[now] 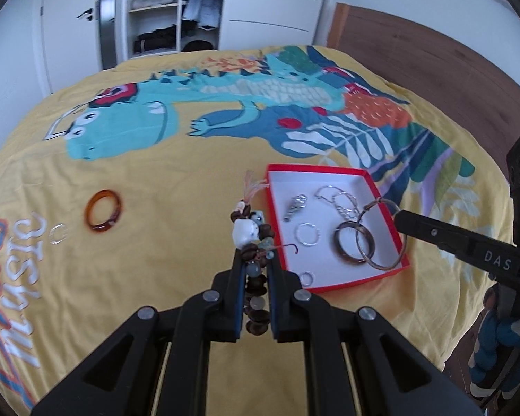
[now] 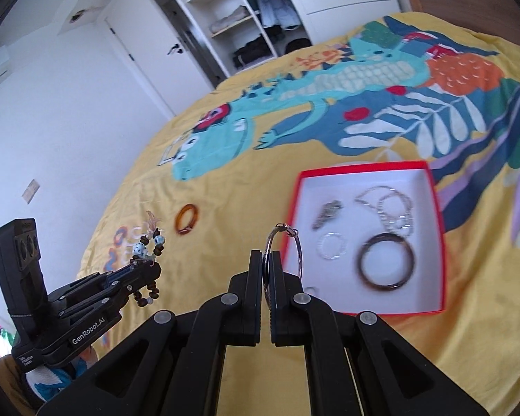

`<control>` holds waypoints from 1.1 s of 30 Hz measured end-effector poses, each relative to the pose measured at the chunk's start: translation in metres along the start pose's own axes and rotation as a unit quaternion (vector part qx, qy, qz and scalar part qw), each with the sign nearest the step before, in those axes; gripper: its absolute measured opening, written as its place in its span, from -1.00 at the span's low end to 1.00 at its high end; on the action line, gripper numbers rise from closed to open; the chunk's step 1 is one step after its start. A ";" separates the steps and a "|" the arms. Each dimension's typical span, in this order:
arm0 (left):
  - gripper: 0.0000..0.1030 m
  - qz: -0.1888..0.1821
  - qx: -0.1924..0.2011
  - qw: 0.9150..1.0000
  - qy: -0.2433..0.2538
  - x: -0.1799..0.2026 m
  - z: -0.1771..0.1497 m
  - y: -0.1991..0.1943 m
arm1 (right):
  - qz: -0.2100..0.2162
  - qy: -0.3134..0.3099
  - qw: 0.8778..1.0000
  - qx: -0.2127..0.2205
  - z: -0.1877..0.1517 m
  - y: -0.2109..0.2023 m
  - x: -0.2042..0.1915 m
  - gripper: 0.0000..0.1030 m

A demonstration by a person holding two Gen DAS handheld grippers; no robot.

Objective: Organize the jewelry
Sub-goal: 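Carry the bracelet and hoop into the red box and open both tools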

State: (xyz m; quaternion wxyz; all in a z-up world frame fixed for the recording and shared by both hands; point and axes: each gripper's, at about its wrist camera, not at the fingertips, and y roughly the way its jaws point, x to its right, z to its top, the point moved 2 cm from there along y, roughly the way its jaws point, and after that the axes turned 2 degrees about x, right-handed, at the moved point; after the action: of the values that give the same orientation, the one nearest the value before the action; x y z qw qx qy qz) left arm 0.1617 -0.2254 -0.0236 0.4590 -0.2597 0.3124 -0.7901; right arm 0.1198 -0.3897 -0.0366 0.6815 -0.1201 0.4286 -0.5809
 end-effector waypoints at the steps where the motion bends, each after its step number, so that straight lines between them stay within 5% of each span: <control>1: -0.80 -0.003 -0.005 1.000 0.004 0.008 0.002 0.010 | -0.004 0.004 1.000 -0.002 0.001 0.003 0.010 -0.93; 16: -0.80 -0.006 -0.062 0.997 0.044 0.063 -0.005 0.118 | 0.007 0.054 0.998 -0.042 -0.012 0.057 0.082 -0.93; 33: -0.78 0.018 -0.096 0.995 0.035 0.058 -0.032 0.160 | -0.064 0.033 0.995 -0.075 -0.030 0.072 0.127 -0.93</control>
State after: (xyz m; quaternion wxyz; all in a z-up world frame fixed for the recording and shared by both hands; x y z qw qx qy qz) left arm 0.2037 -0.3300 -0.1549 0.4344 -0.2692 0.4076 -0.7567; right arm 0.1429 -0.4721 -0.1589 0.6176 -0.1781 0.4848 -0.5931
